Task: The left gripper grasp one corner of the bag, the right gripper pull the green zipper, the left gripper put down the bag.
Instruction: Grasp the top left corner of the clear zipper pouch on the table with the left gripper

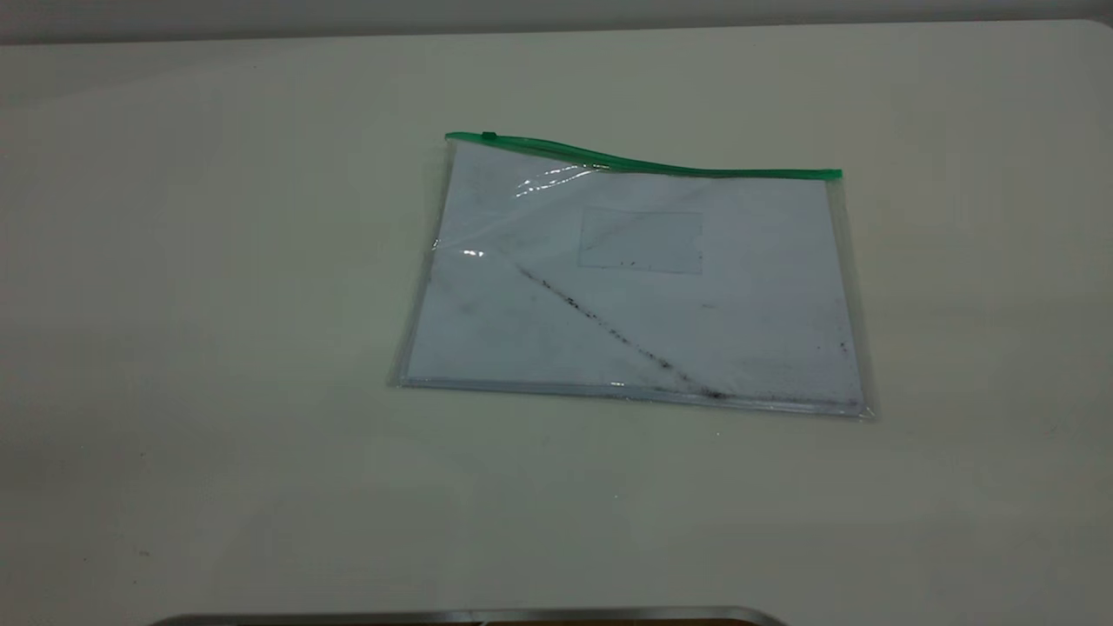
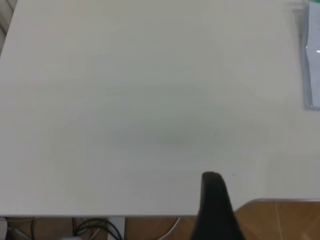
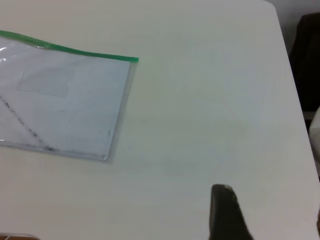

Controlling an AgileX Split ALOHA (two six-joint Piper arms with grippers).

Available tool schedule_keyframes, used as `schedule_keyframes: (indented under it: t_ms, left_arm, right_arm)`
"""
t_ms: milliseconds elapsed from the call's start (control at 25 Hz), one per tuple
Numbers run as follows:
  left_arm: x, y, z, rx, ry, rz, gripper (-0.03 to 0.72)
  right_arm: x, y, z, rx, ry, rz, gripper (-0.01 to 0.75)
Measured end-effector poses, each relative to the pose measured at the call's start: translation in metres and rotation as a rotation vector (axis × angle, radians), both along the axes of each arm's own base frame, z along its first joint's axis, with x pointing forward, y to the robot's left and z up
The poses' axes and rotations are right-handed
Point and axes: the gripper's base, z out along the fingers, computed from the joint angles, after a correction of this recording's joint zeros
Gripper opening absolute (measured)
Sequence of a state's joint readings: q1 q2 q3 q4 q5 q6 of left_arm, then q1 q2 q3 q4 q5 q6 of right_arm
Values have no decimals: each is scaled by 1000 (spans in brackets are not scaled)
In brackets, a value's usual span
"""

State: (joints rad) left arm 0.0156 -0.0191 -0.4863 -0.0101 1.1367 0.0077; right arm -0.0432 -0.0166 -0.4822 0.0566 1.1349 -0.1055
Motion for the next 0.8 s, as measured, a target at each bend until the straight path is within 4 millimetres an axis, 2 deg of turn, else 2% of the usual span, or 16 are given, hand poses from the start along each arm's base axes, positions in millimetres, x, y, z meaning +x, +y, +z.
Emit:
schedule_keyframes:
  t_ms: [800]
  left_arm:
    - [3,1,1,2,20,17,589]
  right_arm:
    - [0,0,0,1,0,0,467]
